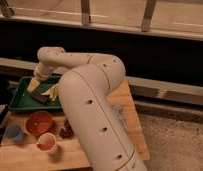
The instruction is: Place eraser in purple bowl
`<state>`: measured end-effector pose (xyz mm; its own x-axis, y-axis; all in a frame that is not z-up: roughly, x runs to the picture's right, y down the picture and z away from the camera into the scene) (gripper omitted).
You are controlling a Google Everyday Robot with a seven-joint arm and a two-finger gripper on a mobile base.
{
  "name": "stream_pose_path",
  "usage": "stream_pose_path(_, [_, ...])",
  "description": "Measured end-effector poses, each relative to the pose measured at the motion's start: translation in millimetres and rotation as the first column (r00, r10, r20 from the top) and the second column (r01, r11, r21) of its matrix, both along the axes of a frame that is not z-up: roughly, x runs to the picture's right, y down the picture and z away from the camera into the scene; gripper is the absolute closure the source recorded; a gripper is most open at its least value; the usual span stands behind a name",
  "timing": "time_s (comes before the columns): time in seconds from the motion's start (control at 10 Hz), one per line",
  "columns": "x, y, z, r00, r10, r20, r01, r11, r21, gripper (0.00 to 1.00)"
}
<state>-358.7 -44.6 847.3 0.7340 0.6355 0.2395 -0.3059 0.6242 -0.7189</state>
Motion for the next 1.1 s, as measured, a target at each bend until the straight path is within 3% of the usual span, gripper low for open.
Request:
stream_pose_path(0.2, [-1,4,-1.5,0.999,-0.01,0.034,0.01,0.9999,-0.004,0.2])
stream_pose_path(0.5, [-3,4,-1.7,0.999,-0.006,0.038,0.006,1.0,-0.006,0.2])
stream_pose_path(0.8, [-11,24,28.7,0.999,0.013,0.048,-0.01,0.9987,-0.051,0.2])
stream_pose_path(1.1, [-30,42,61.0,0.999,0.008,0.05,-0.005,0.9982,-0.061,0.2])
